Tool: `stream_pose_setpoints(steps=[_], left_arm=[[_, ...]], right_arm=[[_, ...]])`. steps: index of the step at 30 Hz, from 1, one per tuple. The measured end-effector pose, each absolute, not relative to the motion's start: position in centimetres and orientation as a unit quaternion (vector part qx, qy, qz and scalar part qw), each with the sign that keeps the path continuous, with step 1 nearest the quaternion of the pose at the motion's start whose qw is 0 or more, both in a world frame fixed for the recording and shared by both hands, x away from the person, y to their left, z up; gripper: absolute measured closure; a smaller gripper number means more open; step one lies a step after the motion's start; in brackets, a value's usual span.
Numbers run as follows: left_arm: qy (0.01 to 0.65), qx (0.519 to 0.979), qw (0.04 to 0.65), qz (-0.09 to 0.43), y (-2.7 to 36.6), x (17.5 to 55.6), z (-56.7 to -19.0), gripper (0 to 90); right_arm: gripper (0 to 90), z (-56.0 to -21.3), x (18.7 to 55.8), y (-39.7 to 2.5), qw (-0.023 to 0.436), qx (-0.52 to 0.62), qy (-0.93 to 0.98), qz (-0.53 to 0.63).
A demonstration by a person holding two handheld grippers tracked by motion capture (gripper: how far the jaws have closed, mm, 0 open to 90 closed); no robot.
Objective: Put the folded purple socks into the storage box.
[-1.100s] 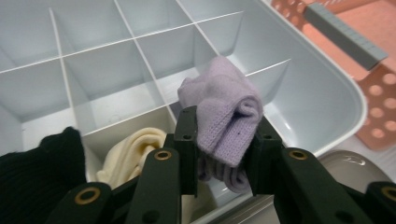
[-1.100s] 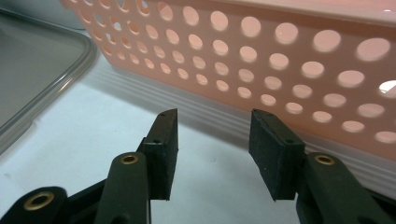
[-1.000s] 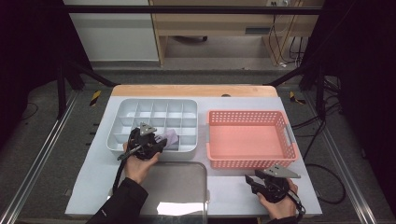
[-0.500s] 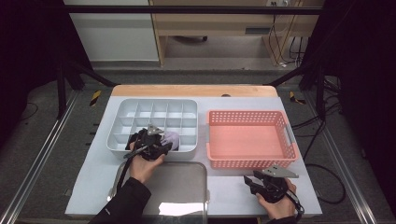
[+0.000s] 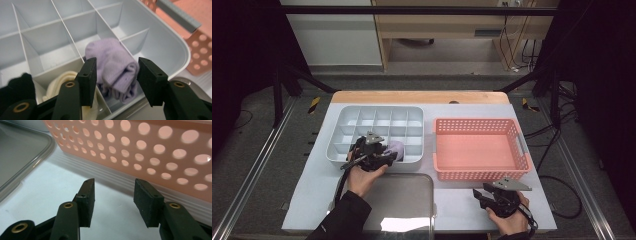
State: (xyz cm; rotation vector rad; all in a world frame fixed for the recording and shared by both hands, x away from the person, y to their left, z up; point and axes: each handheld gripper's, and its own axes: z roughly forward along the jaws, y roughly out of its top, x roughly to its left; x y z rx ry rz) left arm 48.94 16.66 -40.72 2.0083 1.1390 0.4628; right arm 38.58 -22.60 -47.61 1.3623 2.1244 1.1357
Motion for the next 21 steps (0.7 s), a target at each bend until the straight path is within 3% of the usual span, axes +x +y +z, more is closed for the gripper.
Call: stream_pose_setpoints(steps=[4,7,13,17,21], left_arm=[[0.446,0.787,0.386,0.179,16.6,49.3,-40.7,65.9],[0.450,0.793,0.371,0.176,16.4,49.5,-41.2,72.8],[0.453,0.798,0.364,0.161,16.9,49.6,-42.4,72.4],[0.450,0.796,0.370,0.166,16.9,49.4,-42.1,63.1],[0.444,0.783,0.400,0.170,17.3,49.2,-41.3,66.6]], right_arm=[[52.6,-47.6,38.6,-22.6,0.186,0.483,0.755,0.403],[53.1,-47.6,38.6,-22.6,0.187,0.482,0.755,0.403],[53.1,-47.7,38.6,-22.6,0.184,0.483,0.755,0.403],[52.9,-47.6,38.5,-22.7,0.186,0.484,0.755,0.403],[53.2,-47.6,38.5,-22.7,0.187,0.483,0.754,0.404]])
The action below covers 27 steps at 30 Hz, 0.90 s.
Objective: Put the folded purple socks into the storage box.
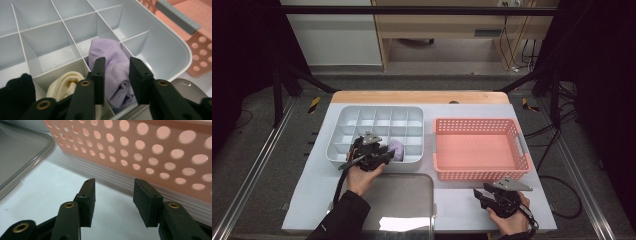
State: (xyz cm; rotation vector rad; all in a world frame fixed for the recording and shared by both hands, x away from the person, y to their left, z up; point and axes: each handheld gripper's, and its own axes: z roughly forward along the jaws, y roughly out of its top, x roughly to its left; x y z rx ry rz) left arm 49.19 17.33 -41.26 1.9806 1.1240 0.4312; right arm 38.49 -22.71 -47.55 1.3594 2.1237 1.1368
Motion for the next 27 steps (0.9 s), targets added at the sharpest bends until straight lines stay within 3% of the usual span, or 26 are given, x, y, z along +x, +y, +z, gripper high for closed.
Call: stream_pose_setpoints(steps=[2,4,11,16,18,27], left_arm=[[0.444,0.783,0.403,0.168,17.4,49.2,-41.2,77.2],[0.437,0.797,0.384,0.162,17.1,49.4,-41.7,82.4],[0.436,0.806,0.372,0.148,17.1,49.7,-42.5,83.3],[0.440,0.800,0.378,0.153,17.2,49.7,-42.7,78.3],[0.440,0.793,0.390,0.157,17.5,49.4,-42.5,69.4],[0.417,0.771,0.437,0.203,19.0,46.9,-40.4,57.8]], right_arm=[[53.4,-47.5,38.5,-22.7,0.186,0.484,0.754,0.403],[54.7,-47.5,38.5,-22.7,0.188,0.481,0.756,0.401],[56.7,-47.5,38.6,-22.3,0.182,0.478,0.759,0.403],[57.7,-47.5,38.8,-21.7,0.177,0.470,0.763,0.407],[57.9,-47.4,38.9,-21.2,0.170,0.466,0.764,0.412],[55.9,-46.9,38.8,-20.2,0.156,0.455,0.764,0.431]])
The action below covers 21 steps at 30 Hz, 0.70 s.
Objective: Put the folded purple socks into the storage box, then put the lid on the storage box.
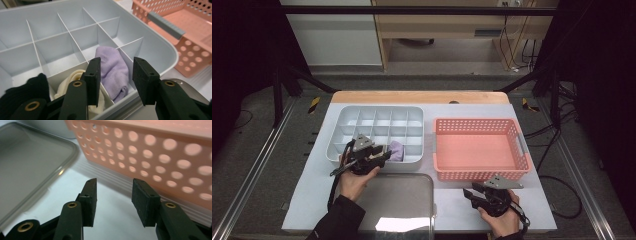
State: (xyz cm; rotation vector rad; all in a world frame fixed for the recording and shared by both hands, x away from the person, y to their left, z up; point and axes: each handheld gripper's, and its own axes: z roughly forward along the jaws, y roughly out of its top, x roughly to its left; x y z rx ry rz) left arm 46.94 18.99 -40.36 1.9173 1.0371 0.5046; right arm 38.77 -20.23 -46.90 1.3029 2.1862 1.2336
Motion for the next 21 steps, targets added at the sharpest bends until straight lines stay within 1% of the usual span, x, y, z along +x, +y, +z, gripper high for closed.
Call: stream_pose_setpoints(steps=[3,5,12,13,17,20,21], left_arm=[[0.399,0.773,0.443,0.216,19.9,46.0,-40.0,55.4],[0.386,0.777,0.449,0.213,20.9,45.2,-40.2,53.2],[0.393,0.770,0.458,0.206,22.7,43.2,-40.8,52.1],[0.394,0.769,0.460,0.205,23.0,42.7,-40.9,50.0],[0.397,0.767,0.464,0.195,23.9,41.0,-41.5,47.0],[0.400,0.770,0.458,0.191,24.6,40.0,-42.2,41.2],[0.404,0.771,0.456,0.183,25.0,39.7,-42.8,37.5]], right_arm=[[54.7,-46.7,38.7,-19.6,0.149,0.452,0.764,0.436],[53.9,-46.4,38.8,-19.0,0.150,0.445,0.766,0.439],[51.4,-45.9,38.6,-17.7,0.146,0.431,0.770,0.448],[50.5,-45.8,38.5,-17.3,0.147,0.426,0.771,0.450],[50.1,-45.7,38.3,-17.0,0.146,0.422,0.772,0.452],[49.8,-45.6,38.1,-16.7,0.144,0.417,0.775,0.453],[49.6,-45.6,38.0,-16.5,0.140,0.415,0.775,0.455]])
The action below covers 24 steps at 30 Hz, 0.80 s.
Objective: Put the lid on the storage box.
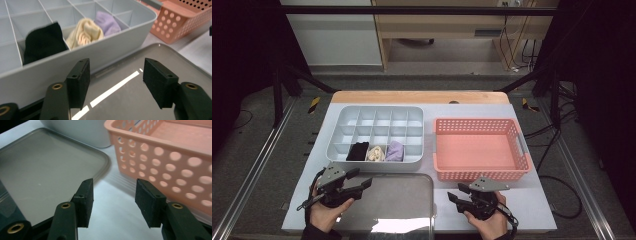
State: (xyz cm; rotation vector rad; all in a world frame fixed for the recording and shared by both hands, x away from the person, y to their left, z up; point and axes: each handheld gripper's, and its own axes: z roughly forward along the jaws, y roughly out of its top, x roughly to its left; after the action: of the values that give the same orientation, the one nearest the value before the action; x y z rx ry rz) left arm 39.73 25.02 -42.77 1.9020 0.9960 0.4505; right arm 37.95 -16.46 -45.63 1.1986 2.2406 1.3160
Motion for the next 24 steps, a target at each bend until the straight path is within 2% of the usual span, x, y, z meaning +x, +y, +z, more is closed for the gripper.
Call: stream_pose_setpoints(steps=[6,24], left_arm=[[0.415,0.772,0.451,0.170,26.6,39.3,-43.9,32.2],[0.409,0.769,0.456,0.184,28.8,42.1,-41.2,32.7]], right_arm=[[50.9,-46.1,37.9,-15.4,0.119,0.408,0.780,0.459],[49.8,-46.3,37.9,-13.7,0.102,0.396,0.784,0.468]])
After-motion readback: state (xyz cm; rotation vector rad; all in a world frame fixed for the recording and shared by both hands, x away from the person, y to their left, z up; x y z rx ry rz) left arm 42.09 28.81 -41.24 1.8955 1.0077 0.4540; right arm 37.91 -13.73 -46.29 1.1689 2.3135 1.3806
